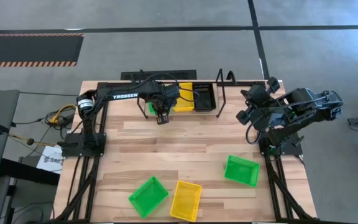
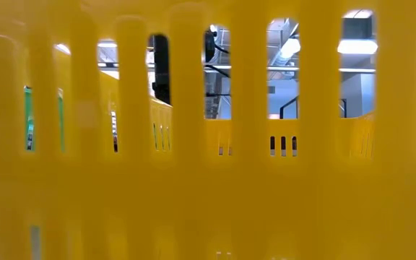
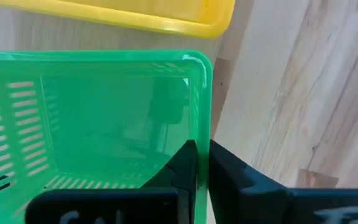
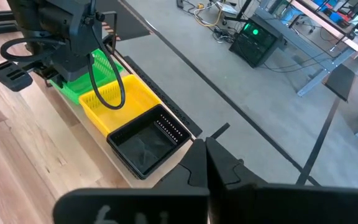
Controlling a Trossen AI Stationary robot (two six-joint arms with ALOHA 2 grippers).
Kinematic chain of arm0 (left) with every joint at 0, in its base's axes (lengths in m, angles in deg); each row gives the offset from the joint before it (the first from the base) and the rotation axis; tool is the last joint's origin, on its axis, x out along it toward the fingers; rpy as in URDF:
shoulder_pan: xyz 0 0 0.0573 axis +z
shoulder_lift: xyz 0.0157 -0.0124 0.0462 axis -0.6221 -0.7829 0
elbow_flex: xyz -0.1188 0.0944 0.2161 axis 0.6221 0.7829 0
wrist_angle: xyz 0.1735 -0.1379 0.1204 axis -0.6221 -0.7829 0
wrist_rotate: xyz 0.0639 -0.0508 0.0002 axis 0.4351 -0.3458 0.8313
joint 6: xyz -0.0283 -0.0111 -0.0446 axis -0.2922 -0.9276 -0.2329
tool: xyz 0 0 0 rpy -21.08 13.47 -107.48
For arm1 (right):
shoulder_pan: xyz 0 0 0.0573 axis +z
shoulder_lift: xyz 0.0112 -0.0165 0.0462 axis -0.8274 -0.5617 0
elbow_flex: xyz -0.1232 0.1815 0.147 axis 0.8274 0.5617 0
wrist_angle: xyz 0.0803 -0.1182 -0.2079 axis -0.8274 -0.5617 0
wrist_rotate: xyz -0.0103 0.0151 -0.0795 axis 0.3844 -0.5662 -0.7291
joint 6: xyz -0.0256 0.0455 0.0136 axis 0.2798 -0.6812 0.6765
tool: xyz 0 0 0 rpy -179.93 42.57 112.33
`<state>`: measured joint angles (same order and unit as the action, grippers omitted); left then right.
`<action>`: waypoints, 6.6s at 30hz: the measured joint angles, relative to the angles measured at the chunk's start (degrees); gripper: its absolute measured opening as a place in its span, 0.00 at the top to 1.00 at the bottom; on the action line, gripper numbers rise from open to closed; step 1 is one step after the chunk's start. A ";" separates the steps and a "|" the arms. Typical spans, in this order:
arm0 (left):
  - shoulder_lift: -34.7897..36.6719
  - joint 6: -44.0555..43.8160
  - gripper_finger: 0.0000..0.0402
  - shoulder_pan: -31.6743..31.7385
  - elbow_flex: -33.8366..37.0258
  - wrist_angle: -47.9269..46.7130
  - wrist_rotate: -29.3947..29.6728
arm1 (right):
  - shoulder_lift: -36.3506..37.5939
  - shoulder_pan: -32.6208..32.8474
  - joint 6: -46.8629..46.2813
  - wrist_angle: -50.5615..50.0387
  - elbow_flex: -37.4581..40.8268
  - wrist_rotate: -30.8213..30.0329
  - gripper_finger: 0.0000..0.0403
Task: Stack baskets on shelf by color
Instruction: Put the top left green bin on the shelf
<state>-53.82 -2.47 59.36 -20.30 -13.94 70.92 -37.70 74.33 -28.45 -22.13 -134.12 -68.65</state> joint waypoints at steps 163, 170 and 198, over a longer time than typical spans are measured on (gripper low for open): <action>35.52 -79.96 1.00 -38.80 9.66 -21.41 38.69 | -66.60 -44.18 47.84 38.75 -34.95 66.09 1.00; 35.52 -79.96 1.00 -38.80 9.66 -21.41 38.69 | -66.60 -41.00 50.91 39.20 -34.95 70.81 1.00; 35.52 -79.96 1.00 -38.80 9.66 -20.05 38.69 | -66.60 -42.91 48.65 37.40 -34.95 61.44 1.00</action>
<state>-18.30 -82.43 20.56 -10.64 -33.99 109.61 -104.30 31.43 20.20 15.27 -169.07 -7.22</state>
